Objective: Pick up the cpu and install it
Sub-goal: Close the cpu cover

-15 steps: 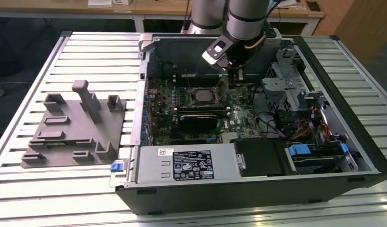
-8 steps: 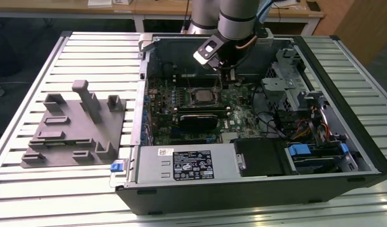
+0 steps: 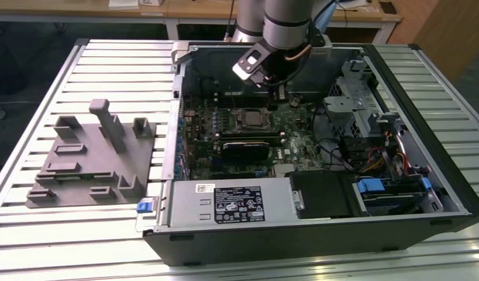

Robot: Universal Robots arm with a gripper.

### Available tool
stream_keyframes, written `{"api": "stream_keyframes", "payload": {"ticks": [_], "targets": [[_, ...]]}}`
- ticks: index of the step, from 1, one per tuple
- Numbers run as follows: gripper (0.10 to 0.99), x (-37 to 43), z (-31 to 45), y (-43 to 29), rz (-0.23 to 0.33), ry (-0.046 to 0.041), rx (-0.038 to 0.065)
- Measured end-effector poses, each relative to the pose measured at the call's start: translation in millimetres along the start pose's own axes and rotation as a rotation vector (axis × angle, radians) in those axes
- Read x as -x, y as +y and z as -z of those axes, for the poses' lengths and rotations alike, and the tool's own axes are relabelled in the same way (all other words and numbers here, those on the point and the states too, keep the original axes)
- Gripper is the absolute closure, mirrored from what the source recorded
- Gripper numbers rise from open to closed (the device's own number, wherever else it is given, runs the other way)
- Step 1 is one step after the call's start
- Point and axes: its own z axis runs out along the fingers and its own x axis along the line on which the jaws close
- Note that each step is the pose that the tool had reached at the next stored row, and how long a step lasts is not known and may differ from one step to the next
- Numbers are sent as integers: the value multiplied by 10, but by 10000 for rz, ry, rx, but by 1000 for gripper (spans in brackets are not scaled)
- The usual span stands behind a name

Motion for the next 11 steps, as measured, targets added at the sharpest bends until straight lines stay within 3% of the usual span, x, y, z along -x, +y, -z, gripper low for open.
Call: {"api": "stream_keyframes", "payload": {"ticks": [11], "targets": [[980,2,-52,-40,-14,-3,-8]]}}
